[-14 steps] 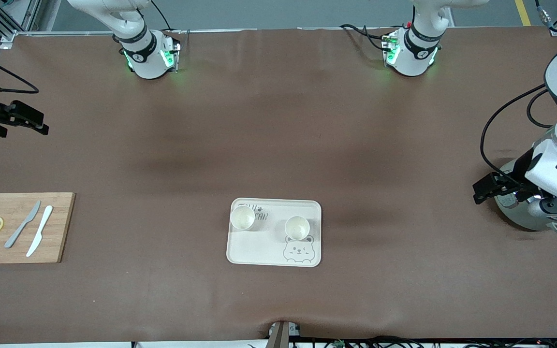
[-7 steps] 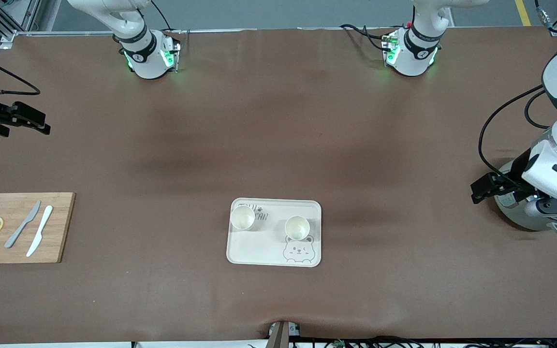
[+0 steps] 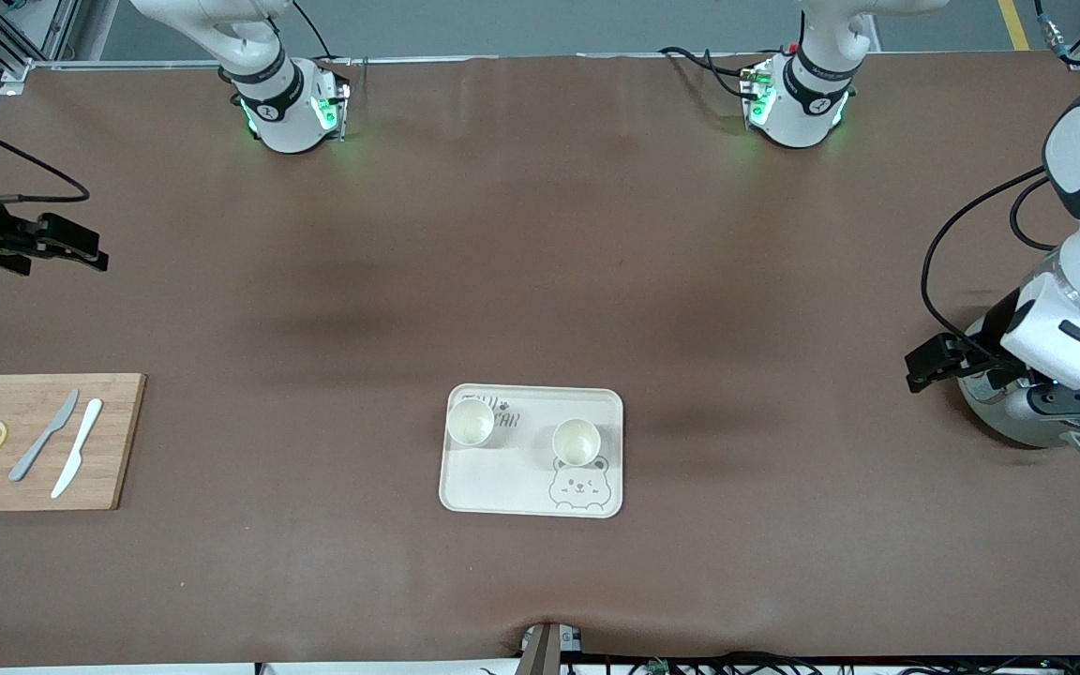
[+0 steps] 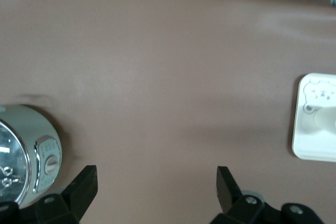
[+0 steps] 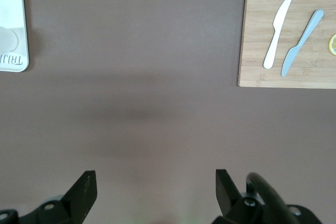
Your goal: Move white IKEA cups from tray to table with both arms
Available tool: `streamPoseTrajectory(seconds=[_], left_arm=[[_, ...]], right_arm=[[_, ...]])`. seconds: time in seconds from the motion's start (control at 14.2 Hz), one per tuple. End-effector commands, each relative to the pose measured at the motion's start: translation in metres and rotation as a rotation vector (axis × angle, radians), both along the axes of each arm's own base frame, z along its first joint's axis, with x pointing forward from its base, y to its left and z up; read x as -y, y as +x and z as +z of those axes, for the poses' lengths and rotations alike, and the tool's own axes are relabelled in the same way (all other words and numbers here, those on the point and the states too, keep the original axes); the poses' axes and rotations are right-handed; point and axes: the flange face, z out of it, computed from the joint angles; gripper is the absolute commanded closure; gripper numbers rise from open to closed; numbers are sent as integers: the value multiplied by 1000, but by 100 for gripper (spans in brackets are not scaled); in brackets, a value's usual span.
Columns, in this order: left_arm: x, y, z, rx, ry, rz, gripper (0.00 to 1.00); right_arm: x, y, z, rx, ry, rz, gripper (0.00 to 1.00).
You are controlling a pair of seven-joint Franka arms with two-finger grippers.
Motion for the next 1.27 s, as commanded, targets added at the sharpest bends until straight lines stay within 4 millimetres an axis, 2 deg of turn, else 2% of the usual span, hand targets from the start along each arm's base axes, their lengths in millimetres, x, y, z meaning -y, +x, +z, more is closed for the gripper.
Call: streamPoseTrajectory(seconds=[0.0, 0.14, 0.28, 0.42, 0.49, 0.64, 0.85, 0.99, 1.2], left_arm=[[-1, -11, -3, -81, 1, 1, 0], [-1, -11, -2, -78, 9, -7, 0], [-1, -11, 1, -73, 10, 1, 0], [8, -11, 1, -71, -1, 6, 0], [23, -8, 8, -49, -9, 22, 0], [62, 9, -1, -28, -15, 40, 0], [134, 18, -35, -7, -31, 72, 0], [172, 19, -58, 8, -45, 53, 0], [219, 20, -95, 28, -70, 80, 0]], right_arm=[[6, 4, 0, -5, -8, -3, 0], [9, 9, -9, -15, -10, -7, 0], [21, 9, -12, -19, -6, -29, 0], [28, 10, -15, -22, 1, -45, 0], [27, 11, -16, -26, 1, -44, 0], [26, 11, -19, -33, 2, -44, 0], [29, 12, -24, -45, 4, -39, 0], [31, 16, -33, -59, 2, -48, 0], [32, 17, -36, -63, -1, -45, 0]])
